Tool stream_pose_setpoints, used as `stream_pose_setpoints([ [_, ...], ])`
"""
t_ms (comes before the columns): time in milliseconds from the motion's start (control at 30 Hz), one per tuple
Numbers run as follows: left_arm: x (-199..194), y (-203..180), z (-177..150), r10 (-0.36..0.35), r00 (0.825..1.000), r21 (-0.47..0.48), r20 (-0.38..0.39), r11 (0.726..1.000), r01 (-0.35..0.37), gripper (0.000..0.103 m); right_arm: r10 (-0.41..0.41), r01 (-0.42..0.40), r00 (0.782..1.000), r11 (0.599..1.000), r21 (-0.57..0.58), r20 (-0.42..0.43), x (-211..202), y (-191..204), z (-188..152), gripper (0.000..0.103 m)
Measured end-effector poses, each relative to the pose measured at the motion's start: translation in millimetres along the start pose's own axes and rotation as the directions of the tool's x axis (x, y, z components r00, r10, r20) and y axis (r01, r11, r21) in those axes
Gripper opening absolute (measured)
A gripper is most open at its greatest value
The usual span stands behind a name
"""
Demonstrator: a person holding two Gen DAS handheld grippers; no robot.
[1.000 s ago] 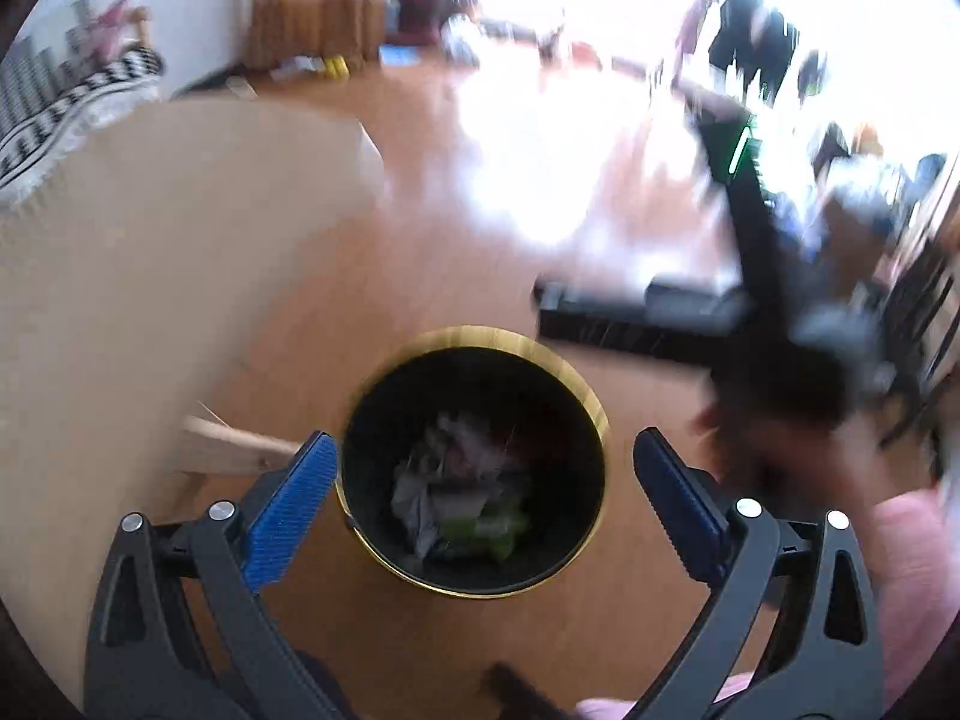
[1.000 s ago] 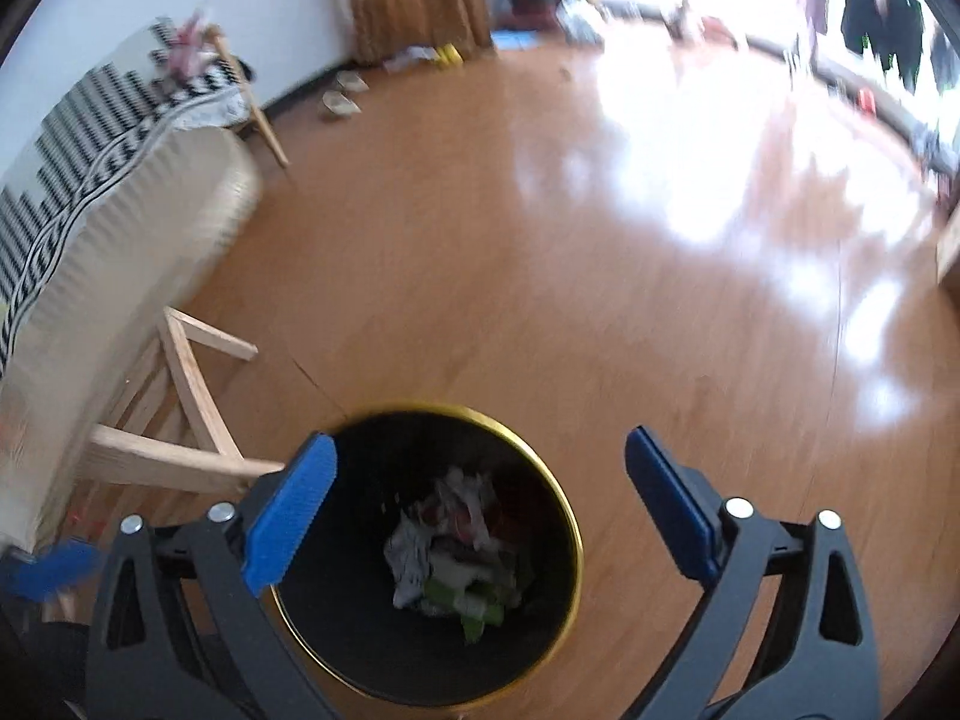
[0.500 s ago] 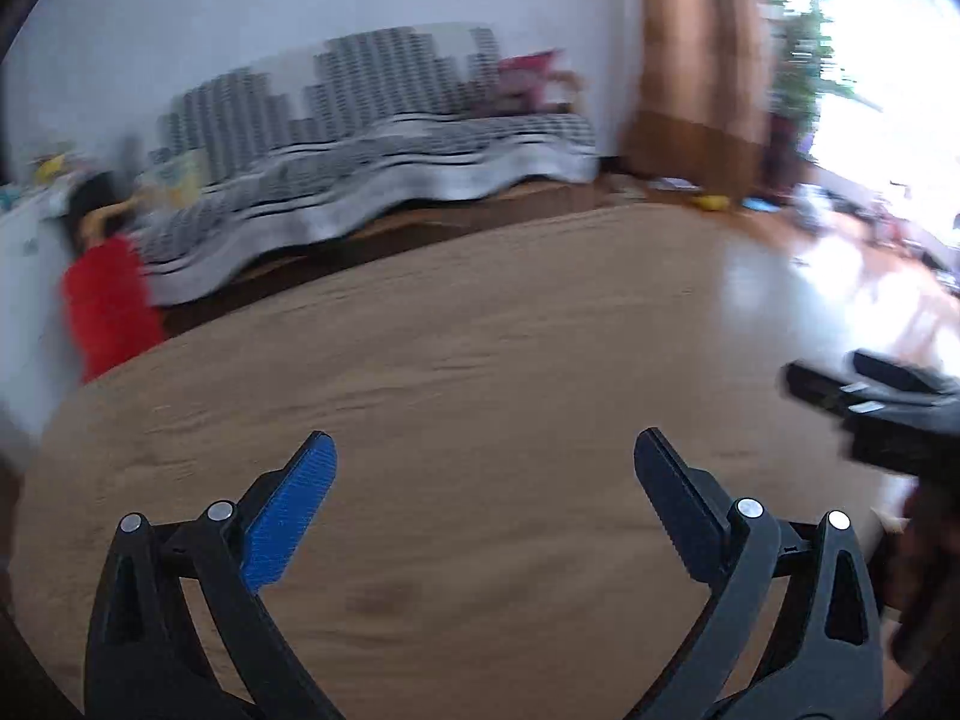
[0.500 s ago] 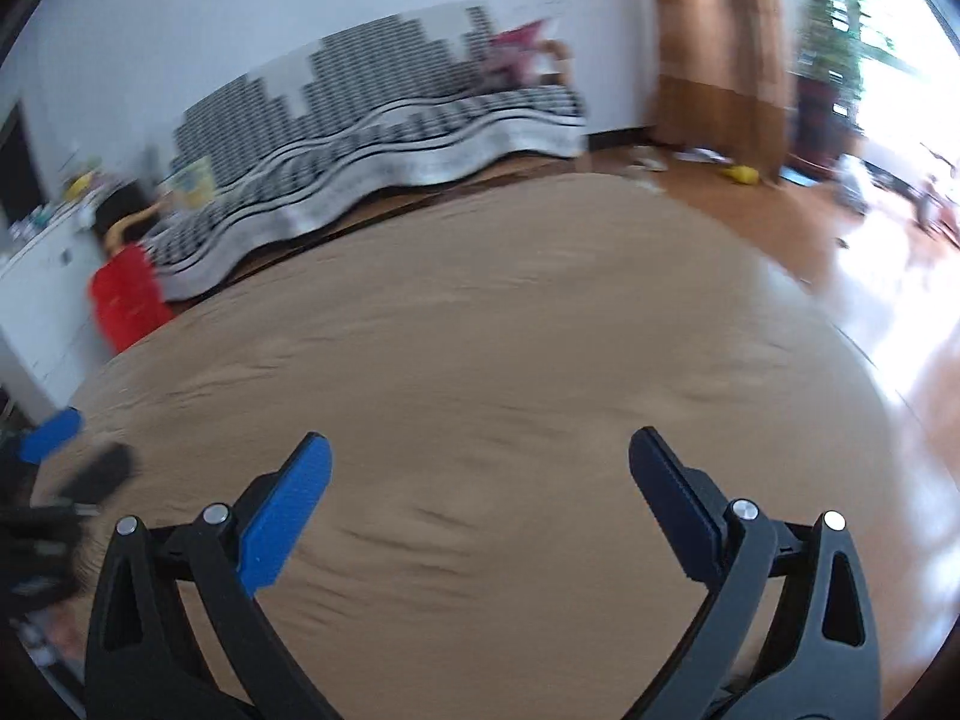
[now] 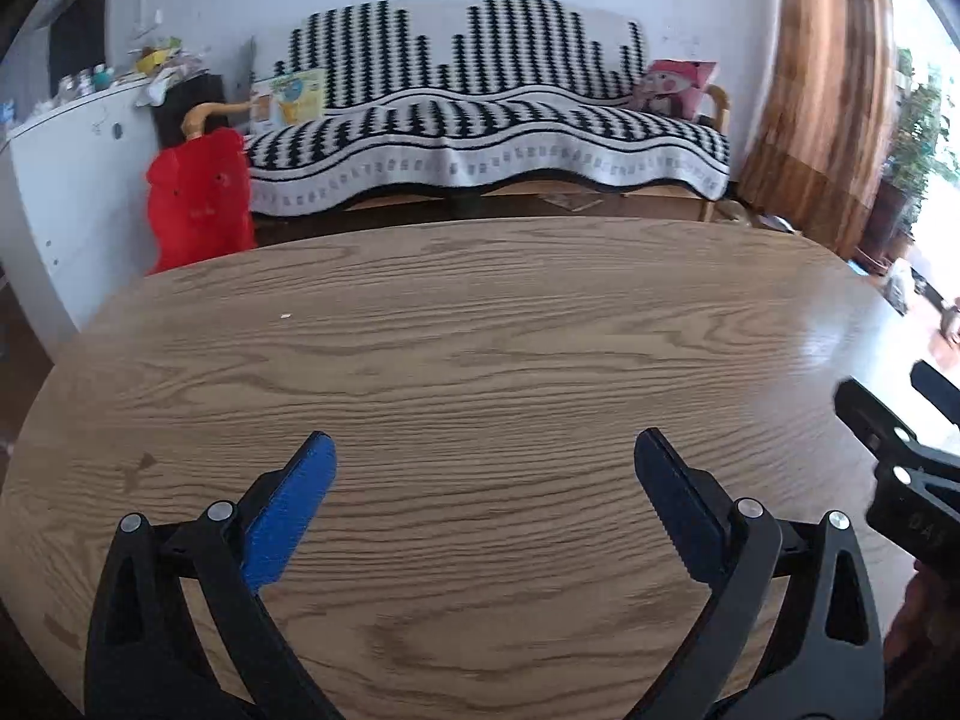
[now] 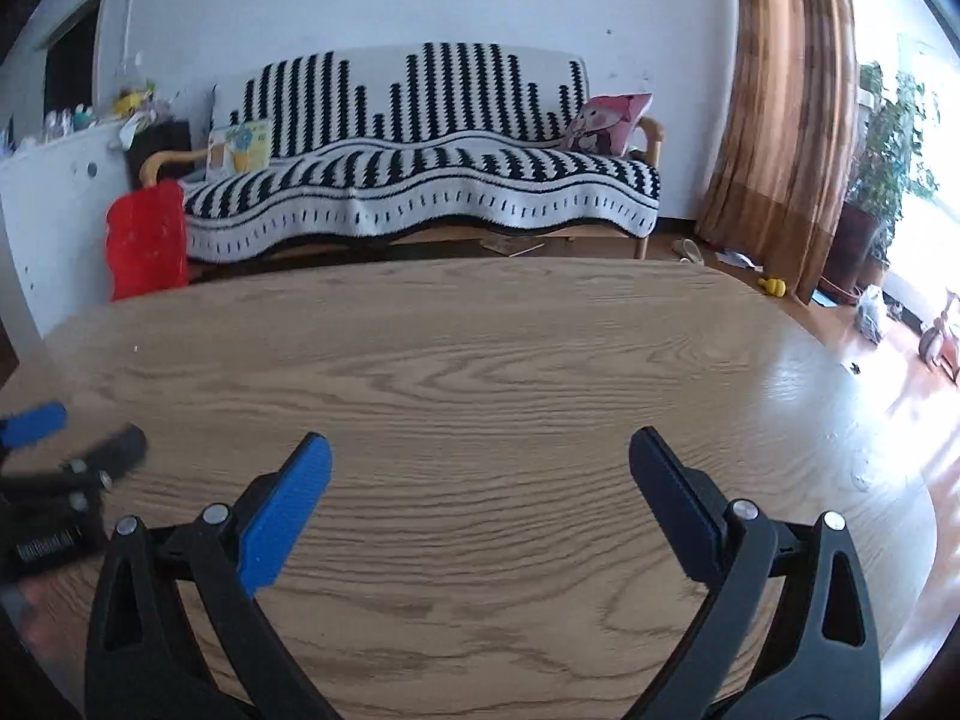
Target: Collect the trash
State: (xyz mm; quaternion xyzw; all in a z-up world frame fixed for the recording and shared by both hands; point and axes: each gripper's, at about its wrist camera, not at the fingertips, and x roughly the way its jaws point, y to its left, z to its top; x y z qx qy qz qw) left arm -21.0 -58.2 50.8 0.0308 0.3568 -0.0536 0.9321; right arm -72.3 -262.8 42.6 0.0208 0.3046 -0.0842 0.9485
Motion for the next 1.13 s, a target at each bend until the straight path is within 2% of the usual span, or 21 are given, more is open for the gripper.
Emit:
stream_pose_setpoints([
  [167,4,20,-3,0.015,1.0,-0.114,-0.025,0.993,-0.018,0.097,0.04,-0.039,0.999,0.999,0.029,-0.036,3,-10,-6,0.096],
  [233,5,22,-4,0.027,0.999,-0.131,-0.03,0.991,-0.031,0.097,0.071,-0.069,0.996,0.997,0.044,-0.055,3,-13,-10,0.096],
  [367,9,22,-5,0.058,0.998,-0.126,-0.033,0.99,-0.062,0.097,0.098,-0.095,0.991,0.995,0.037,-0.096,6,-18,-17,0.096],
  [567,0,16,-9,0.133,0.99,-0.111,0.034,0.985,-0.129,0.097,0.115,-0.112,0.985,0.993,0.036,-0.125,9,-22,-24,0.096],
  [700,2,5,-11,0.142,0.989,-0.031,0.031,0.99,-0.141,0.097,0.135,-0.127,0.98,0.99,0.061,-0.147,10,-26,-27,0.096],
  [767,6,3,-13,0.129,0.992,-0.007,0.004,0.992,-0.129,0.097,0.141,-0.131,0.978,0.989,0.073,-0.153,11,-28,-28,0.096],
  [833,12,3,-15,0.108,0.994,-0.009,-0.024,0.994,-0.108,0.097,0.147,-0.135,0.975,0.987,0.087,-0.165,13,-29,-29,0.096],
  [1000,15,11,-16,0.114,0.993,-0.034,-0.002,0.993,-0.114,0.097,0.135,-0.123,0.969,0.99,0.074,-0.205,23,-24,-30,0.096],
  [1133,25,20,-19,0.126,0.991,-0.034,-0.045,0.991,-0.128,0.097,0.11,-0.098,0.965,0.993,0.066,-0.237,33,-21,-30,0.096],
])
